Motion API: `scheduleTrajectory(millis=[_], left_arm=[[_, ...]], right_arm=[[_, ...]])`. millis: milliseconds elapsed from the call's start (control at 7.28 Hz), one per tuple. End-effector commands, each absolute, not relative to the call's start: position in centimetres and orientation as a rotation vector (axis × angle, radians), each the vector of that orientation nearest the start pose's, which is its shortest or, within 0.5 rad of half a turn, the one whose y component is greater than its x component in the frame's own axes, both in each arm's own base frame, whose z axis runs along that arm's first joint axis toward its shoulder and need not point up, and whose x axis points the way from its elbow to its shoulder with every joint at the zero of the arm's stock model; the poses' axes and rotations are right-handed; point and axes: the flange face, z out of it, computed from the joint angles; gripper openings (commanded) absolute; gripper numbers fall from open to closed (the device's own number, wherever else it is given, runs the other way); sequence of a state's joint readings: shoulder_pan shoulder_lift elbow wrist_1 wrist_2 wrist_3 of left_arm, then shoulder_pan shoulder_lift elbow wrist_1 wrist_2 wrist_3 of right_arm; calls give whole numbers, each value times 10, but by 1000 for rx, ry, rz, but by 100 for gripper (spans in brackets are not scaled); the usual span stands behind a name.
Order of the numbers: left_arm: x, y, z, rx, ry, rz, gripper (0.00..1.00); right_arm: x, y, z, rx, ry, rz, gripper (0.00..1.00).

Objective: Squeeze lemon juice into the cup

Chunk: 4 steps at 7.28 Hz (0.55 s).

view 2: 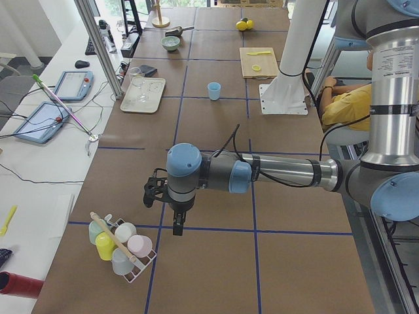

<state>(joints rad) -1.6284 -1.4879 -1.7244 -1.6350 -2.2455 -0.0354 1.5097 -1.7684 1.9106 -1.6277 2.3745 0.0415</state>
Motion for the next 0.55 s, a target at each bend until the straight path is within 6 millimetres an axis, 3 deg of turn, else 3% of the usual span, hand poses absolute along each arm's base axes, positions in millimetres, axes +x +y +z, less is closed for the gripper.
scheduleTrajectory(millis=[0, 137, 412], left_arm=[[-95, -457, 612, 167, 682, -31, 100], [-81, -456, 607, 151, 835, -13, 100], [-65, -450, 618, 123, 861, 47, 100]], right_arm=[[36, -411, 588, 32, -818, -57, 100], [35, -414, 585, 39, -820, -60, 100], [35, -416, 588, 33, -821, -57, 100]])
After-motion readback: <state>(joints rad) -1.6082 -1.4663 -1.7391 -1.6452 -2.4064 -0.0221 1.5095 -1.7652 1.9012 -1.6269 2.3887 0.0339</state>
